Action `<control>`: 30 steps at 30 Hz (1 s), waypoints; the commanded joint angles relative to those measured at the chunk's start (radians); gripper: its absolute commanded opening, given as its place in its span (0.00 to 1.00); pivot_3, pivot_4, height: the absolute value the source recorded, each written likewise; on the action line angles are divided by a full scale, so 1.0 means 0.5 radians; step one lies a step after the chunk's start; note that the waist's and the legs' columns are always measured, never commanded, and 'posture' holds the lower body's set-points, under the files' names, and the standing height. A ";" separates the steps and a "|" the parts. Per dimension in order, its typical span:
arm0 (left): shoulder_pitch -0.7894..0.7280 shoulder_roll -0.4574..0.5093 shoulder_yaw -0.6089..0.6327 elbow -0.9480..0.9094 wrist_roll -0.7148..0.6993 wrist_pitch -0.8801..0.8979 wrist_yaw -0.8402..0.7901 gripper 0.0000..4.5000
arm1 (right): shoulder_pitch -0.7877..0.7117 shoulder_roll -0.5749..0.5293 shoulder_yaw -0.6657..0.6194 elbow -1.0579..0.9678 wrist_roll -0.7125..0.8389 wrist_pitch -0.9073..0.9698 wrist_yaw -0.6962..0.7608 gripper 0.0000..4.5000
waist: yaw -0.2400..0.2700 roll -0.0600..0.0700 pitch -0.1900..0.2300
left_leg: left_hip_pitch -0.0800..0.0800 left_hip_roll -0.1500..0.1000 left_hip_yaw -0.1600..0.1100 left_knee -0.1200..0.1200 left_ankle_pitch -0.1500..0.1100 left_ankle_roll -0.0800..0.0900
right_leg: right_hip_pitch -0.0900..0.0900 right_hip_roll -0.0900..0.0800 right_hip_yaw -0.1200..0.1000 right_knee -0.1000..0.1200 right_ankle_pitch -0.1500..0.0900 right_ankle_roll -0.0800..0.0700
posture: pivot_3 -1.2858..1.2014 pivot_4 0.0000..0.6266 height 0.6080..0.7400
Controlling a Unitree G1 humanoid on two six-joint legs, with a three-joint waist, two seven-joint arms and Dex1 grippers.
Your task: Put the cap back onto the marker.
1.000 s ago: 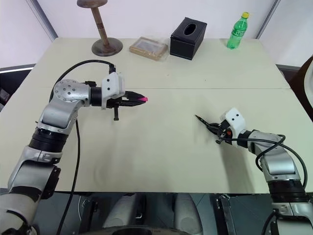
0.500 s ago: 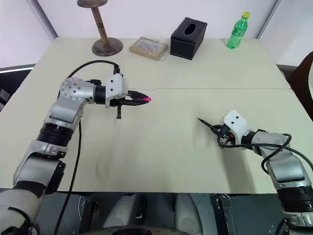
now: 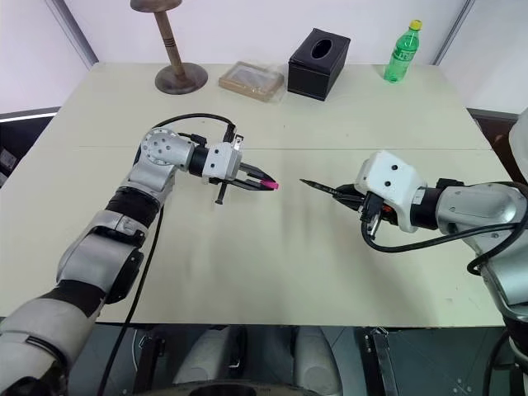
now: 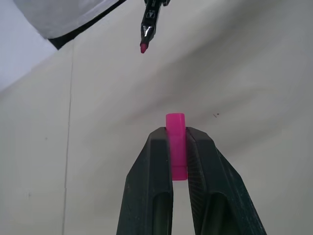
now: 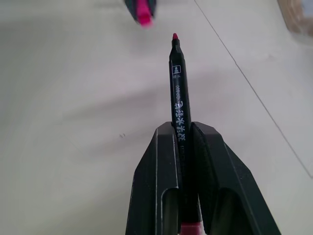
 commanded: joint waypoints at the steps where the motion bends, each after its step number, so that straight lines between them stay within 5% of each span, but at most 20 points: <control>1: -0.078 -0.027 0.015 0.057 0.022 -0.150 0.008 0.00 | -0.061 -0.019 0.017 -0.053 0.021 0.015 -0.016 0.01 | 0.000 0.000 0.000 | 0.000 0.000 0.000 0.000 0.000 0.000 | 0.000 0.000 0.000 0.000 0.000 0.000 | 0.52 0.24 1.00; 30: -0.091 -0.073 0.051 0.038 0.002 -0.264 0.070 0.00 | -0.189 0.045 0.235 -0.009 0.005 0.002 -0.051 0.01 | -0.002 0.000 0.000 | 0.000 0.000 0.000 0.000 0.000 0.000 | -0.001 0.000 0.000 0.001 0.000 0.000 | 0.52 0.24 1.00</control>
